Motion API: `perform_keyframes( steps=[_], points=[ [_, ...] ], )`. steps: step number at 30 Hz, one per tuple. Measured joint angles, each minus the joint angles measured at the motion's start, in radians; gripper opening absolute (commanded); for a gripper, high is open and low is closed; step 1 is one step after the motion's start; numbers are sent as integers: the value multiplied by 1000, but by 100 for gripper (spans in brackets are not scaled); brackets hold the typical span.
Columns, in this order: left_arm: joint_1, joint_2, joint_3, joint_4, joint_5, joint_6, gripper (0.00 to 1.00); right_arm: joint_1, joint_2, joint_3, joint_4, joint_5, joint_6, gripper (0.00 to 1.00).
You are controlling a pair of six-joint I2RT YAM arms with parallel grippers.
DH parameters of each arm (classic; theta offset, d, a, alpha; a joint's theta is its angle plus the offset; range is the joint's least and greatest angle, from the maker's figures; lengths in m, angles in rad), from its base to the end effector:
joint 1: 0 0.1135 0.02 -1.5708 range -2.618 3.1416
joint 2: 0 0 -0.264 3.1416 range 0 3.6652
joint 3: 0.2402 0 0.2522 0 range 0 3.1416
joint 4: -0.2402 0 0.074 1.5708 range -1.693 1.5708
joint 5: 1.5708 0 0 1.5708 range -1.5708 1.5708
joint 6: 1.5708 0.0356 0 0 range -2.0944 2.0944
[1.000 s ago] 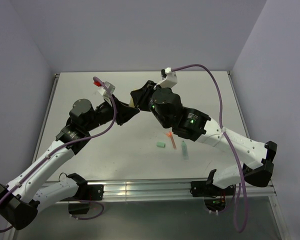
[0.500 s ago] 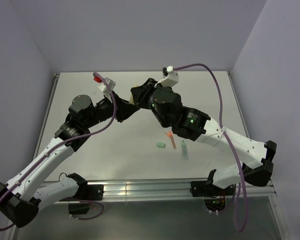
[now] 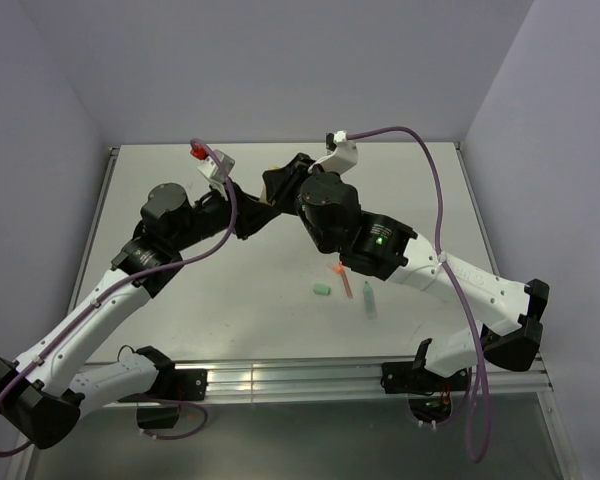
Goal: Insert the pens into the pen caps
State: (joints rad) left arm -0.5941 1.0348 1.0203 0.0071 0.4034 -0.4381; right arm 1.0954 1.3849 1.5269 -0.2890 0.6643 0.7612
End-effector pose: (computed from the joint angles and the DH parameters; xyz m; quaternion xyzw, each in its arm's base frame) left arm 0.1892 -0.1446 0.3961 0.1949 0.6822 -0.4643 0.5301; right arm 0.1596 0.2621 0.4521 0.0910 0.7412 0.3465 0.5677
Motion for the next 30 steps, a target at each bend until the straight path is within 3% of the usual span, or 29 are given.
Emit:
perform_keyframes(
  steps=[22, 26, 30],
  points=[
    [0, 43, 80, -84, -2, 33, 0, 5, 9, 5, 11, 54, 8, 0],
    [0, 43, 79, -86, 15, 22, 0, 5, 3, 18, -19, 52, 6, 22],
    [-1, 26, 35, -22, 47, -4, 0, 1, -7, 47, -79, 20, -12, 36]
  ],
)
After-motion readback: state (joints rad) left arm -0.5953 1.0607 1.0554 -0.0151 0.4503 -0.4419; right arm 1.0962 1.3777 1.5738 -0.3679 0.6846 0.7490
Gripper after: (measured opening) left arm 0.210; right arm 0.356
